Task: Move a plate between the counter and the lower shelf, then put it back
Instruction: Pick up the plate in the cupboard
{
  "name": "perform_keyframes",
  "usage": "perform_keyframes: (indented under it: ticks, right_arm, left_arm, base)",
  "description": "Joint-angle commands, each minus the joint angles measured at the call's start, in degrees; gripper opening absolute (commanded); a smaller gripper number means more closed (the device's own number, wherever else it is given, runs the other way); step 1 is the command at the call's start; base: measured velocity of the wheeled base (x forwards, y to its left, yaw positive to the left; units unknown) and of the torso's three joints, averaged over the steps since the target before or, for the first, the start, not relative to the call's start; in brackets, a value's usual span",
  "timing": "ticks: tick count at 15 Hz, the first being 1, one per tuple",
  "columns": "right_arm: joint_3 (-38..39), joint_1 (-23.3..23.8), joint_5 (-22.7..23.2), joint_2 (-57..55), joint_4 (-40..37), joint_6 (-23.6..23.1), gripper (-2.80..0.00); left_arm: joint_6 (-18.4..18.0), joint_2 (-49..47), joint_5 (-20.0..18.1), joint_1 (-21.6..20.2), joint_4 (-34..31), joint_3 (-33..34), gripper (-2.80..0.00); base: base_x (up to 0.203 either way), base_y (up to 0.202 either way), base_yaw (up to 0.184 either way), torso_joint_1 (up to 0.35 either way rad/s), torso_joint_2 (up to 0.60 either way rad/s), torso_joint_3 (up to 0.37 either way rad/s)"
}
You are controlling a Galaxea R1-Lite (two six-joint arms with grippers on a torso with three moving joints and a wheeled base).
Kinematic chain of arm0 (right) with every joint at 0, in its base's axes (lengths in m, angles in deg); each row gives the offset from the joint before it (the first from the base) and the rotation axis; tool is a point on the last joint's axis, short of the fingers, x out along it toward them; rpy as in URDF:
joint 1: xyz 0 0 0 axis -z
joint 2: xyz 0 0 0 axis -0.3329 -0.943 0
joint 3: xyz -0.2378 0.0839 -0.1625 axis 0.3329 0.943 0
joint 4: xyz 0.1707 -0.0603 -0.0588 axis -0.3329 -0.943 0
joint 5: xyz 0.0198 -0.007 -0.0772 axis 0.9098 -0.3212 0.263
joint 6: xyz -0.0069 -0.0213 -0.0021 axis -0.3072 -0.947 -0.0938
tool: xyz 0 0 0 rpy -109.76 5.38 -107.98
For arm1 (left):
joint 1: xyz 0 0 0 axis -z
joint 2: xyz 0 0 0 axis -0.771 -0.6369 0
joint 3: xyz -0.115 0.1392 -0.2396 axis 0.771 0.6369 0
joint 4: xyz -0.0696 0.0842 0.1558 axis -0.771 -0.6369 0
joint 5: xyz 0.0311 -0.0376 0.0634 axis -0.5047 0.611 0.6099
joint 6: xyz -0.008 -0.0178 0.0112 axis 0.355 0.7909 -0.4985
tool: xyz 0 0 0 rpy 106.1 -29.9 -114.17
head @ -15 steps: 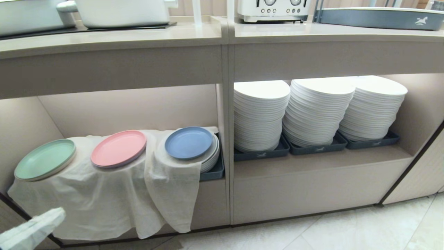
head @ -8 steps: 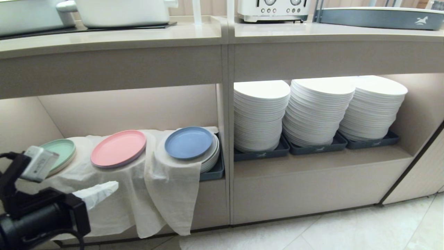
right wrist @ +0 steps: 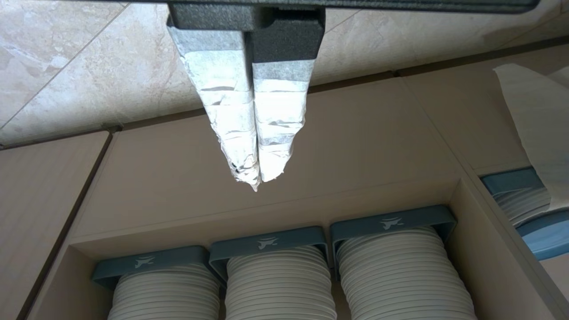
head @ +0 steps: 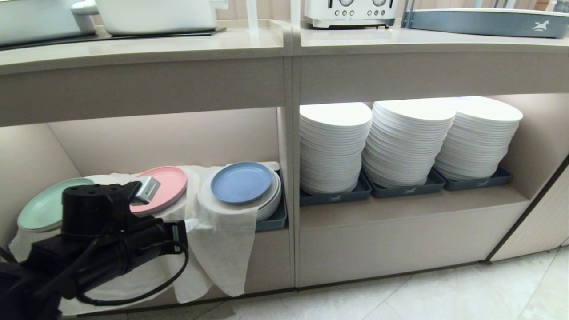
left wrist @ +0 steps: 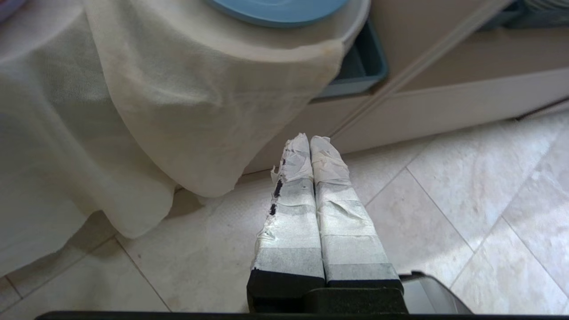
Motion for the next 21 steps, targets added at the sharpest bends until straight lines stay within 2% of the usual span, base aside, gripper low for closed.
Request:
perform_keyframes:
  ticks: [1,6,7,8,13,17,20,21]
  right_arm:
    - [0.0,-0.1,0.0,0.0,0.1,0.0,-2.8]
    - [0.0,0.0,0.0,0.0,0.0,0.0,-2.8]
    - [0.0,-0.1,0.0,0.0,0.1,0.0,-2.8]
    - [0.0,-0.1,0.0,0.0,0.0,0.0,-2.8]
    - [0.0,-0.1,0.0,0.0,0.0,0.0,-2.8]
    - [0.0,-0.1,0.0,0.0,0.0,0.0,-2.8]
    - [0.0,-0.1,0.0,0.0,0.1,0.0,-2.8]
    - [0.0,-0.1,0.0,0.0,0.1,0.0,-2.8]
  left_arm:
    - [1.7,-9.2,1.4,0.4,1.2,-3.0,-2.8]
    - [4.2,-17.1,4.2,0.7,1.4,-11.5,-2.8]
    - [4.4,-17.8,4.7,0.7,1.4,-12.1,-1.04]
    - [4.5,-18.4,4.9,0.8,1.2,-12.7,0.0]
    - [4.5,-18.9,5.1,1.3,1.4,-14.3,0.0]
    - [4.7,-21.0,10.1,1.5,0.3,-16.9,0.0]
    - [5.1,-21.0,10.5,1.3,-4.5,-19.2,0.0]
    - [6.3,-21.0,11.1,1.4,-6.3,-20.8,0.0]
  base:
    - [0.0,0.0,0.0,0.0,0.0,0.0]
    - [0.0,0.0,0.0,0.0,0.0,0.0]
    - [0.0,0.0,0.0,0.0,0.0,0.0]
    - [0.0,0.0,0.0,0.0,0.0,0.0]
    - [0.0,0.0,0.0,0.0,0.0,0.0]
    - [0.0,0.0,0.0,0.0,0.0,0.0]
    - [0.0,0.0,0.0,0.0,0.0,0.0]
    - [0.0,0.0,0.0,0.0,0.0,0.0]
